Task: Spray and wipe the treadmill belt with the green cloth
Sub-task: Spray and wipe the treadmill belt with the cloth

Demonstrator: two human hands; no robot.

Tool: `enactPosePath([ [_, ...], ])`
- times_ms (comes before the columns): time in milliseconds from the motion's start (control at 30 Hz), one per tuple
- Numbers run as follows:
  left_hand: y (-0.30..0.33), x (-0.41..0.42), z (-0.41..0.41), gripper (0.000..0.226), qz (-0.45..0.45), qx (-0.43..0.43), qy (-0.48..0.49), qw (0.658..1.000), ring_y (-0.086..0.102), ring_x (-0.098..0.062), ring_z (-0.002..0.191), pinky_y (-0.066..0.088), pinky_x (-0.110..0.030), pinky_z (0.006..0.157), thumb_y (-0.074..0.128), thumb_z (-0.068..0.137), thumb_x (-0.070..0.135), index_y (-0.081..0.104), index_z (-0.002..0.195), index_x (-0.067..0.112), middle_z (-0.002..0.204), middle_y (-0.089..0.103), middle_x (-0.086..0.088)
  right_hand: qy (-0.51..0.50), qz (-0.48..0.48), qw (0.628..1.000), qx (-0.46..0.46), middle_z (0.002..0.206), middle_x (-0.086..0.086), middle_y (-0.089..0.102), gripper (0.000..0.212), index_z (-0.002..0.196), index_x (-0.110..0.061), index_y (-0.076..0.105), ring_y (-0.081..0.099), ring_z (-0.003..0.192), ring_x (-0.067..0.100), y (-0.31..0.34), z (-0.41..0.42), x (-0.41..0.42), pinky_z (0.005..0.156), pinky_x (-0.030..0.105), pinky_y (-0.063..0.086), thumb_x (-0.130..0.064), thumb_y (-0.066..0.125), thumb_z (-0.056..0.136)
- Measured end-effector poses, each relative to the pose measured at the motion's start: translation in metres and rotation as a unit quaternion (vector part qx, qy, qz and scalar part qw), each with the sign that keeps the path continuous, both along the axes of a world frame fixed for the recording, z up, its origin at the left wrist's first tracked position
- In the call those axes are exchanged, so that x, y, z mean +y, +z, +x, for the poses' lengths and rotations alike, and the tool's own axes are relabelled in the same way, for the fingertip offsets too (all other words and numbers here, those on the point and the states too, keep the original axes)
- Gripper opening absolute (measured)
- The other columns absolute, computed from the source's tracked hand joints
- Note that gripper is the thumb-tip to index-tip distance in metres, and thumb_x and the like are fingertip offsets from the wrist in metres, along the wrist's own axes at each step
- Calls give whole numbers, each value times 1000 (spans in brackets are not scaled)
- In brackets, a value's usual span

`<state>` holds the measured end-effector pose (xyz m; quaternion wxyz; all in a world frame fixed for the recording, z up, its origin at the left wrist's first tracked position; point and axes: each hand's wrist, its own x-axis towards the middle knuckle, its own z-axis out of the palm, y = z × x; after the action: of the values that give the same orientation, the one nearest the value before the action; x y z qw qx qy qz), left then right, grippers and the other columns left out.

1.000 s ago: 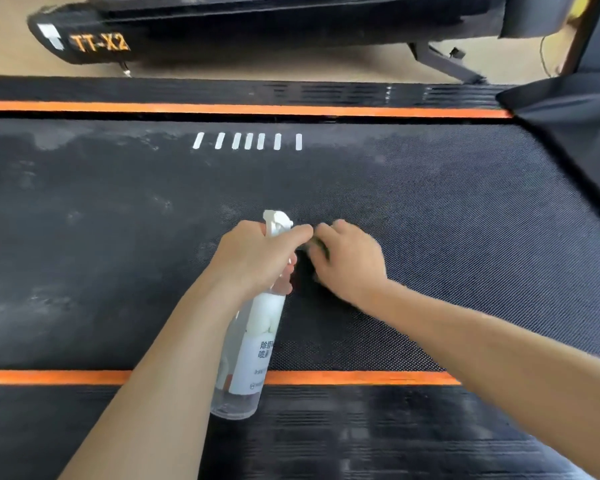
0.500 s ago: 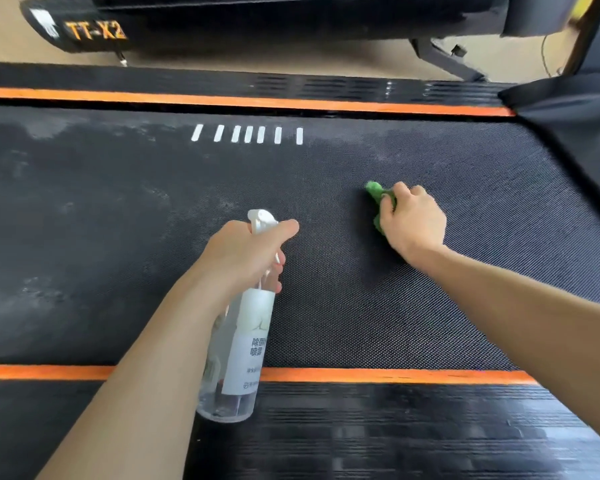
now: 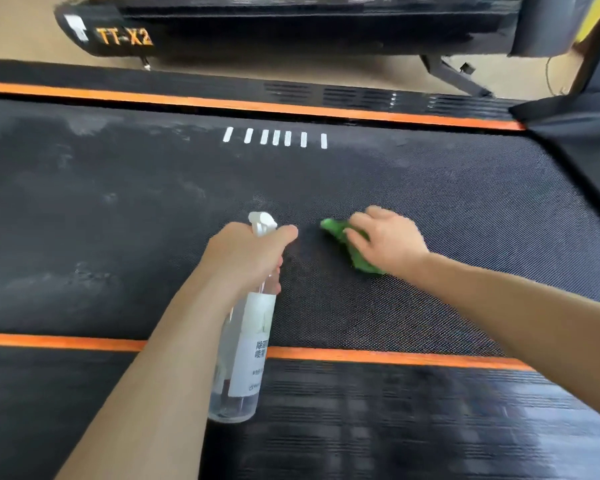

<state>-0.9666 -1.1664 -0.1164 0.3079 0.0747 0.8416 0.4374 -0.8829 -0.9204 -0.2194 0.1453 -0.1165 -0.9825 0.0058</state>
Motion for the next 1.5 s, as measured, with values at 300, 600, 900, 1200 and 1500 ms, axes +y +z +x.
enactPosePath([
  [300,-6,-8,-10,50,12,-17,7,1000,80,-28,71,64,-44,88,64,86,59,73,75,11,66,78,-5,91,-123,983,-97,92,-2,60,34,105,-24,59,61,87,25,10,15,-129,71,41,52,-49,38,96],
  [600,-4,-12,-13,50,34,-32,25,999,77,-22,60,63,-36,79,64,92,54,74,80,7,79,80,-11,253,-32,967,17,78,0,53,32,97,-18,65,56,67,25,-9,-21,-77,52,32,42,-40,43,101],
  [900,-10,-25,-14,44,79,-69,129,986,76,-21,60,56,-31,68,66,94,49,76,84,8,78,80,-4,-55,-79,995,8,89,5,60,27,101,-19,55,60,79,34,-1,-122,-47,59,35,36,-40,39,100],
  [1200,-5,-25,-11,42,86,-101,135,982,74,-21,60,58,-34,72,68,94,49,74,82,9,78,78,-3,309,-49,950,7,71,-6,48,21,87,-21,61,50,60,18,2,-30,-69,51,26,34,-38,52,95],
  [1500,-1,-48,-12,38,134,-83,199,967,73,-22,58,56,-31,69,71,94,43,71,74,11,76,78,-3,-43,-83,996,4,80,2,52,22,87,-21,45,56,72,32,2,-135,-55,56,34,35,-40,42,98],
])
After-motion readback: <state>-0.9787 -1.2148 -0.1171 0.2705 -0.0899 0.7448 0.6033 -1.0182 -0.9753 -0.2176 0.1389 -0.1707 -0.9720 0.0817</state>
